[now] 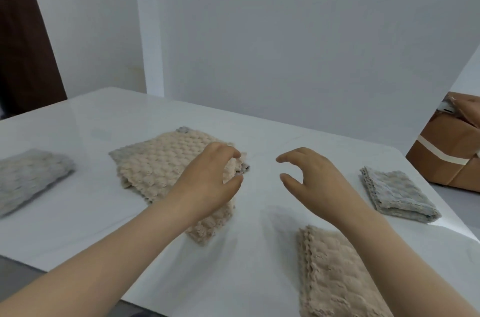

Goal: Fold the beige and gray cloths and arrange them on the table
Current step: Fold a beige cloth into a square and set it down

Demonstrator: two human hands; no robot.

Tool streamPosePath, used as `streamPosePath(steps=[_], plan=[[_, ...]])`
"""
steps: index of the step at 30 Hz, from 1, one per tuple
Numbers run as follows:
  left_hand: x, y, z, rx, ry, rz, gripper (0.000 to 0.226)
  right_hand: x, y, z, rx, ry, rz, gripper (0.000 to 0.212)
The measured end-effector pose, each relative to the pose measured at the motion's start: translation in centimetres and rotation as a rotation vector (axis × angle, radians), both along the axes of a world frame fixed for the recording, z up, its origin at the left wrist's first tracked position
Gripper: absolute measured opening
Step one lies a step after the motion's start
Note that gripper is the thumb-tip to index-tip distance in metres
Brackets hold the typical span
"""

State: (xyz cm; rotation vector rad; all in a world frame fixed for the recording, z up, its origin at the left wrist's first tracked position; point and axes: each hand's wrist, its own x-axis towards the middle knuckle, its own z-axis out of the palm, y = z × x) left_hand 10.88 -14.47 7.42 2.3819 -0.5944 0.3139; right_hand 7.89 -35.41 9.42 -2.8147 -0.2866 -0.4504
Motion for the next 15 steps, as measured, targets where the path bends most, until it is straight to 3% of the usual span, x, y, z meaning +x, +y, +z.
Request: streamPosePath(steps=[15], plan=[[-1.4,11.5,-3.4,-0.016,0.087,0.149,0.039,1.2,11.5,-3.2,-0.041,0.097,0.179,0.034]])
